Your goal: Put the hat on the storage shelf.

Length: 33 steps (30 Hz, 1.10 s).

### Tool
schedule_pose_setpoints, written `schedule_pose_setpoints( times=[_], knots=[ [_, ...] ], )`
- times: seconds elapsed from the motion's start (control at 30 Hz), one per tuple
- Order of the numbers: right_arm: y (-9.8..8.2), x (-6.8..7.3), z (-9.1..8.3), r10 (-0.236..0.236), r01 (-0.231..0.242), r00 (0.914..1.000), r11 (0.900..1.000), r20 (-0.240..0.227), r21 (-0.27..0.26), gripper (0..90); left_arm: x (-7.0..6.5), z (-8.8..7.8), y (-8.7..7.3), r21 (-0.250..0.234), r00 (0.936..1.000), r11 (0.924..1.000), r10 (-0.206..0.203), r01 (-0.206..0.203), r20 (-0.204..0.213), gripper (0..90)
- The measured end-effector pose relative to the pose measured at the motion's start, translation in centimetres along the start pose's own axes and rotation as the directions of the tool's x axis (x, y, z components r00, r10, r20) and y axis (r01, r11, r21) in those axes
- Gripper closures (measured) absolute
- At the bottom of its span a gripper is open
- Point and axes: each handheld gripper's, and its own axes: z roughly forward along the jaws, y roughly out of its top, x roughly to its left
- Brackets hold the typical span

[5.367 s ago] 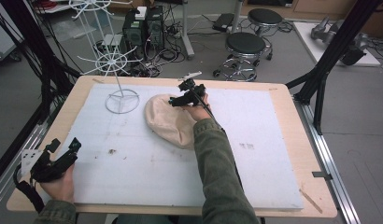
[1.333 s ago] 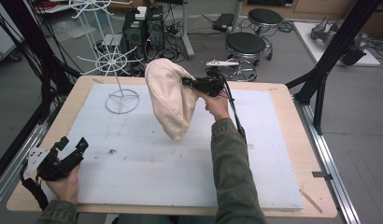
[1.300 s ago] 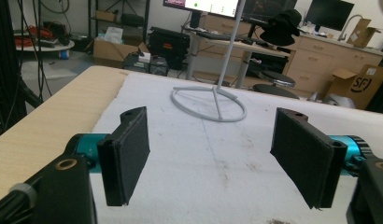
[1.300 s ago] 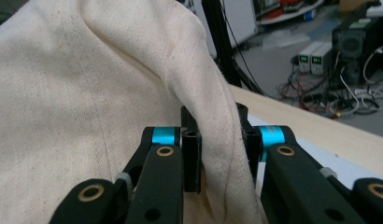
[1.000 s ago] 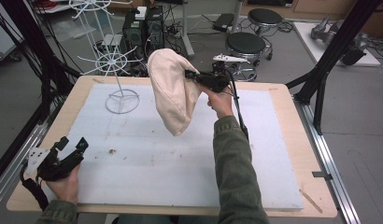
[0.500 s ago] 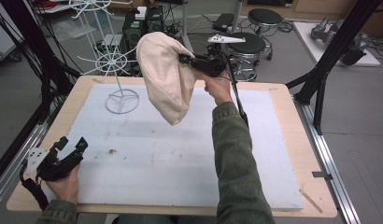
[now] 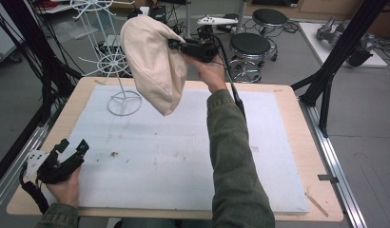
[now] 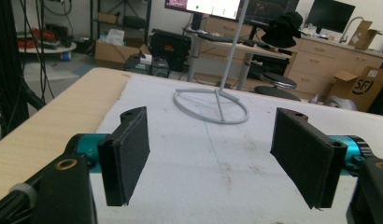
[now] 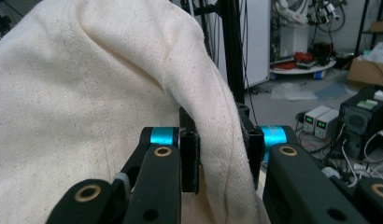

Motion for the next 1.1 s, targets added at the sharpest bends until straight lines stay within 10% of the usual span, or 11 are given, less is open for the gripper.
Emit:
schedule_pose_setpoints(
  times=[0.7, 1.1],
  knots=[
    [7.8, 3.5, 3.0, -0.092, 0.092, 0.9956, 0.995, 0.018, -0.034, 74.9, -0.7, 0.4, 0.1, -0.008, 0.9998, 1.0, -0.005, 0.005, 0.017, 27.9],
    [8.5, 3.7, 6.5, -0.094, 0.095, 0.9952, 0.995, 0.024, -0.019, 74.7, -0.8, 0.6, 0.0, -0.008, 0.9996, 1.0, 0.001, -0.001, 0.027, 28.2]
  ],
)
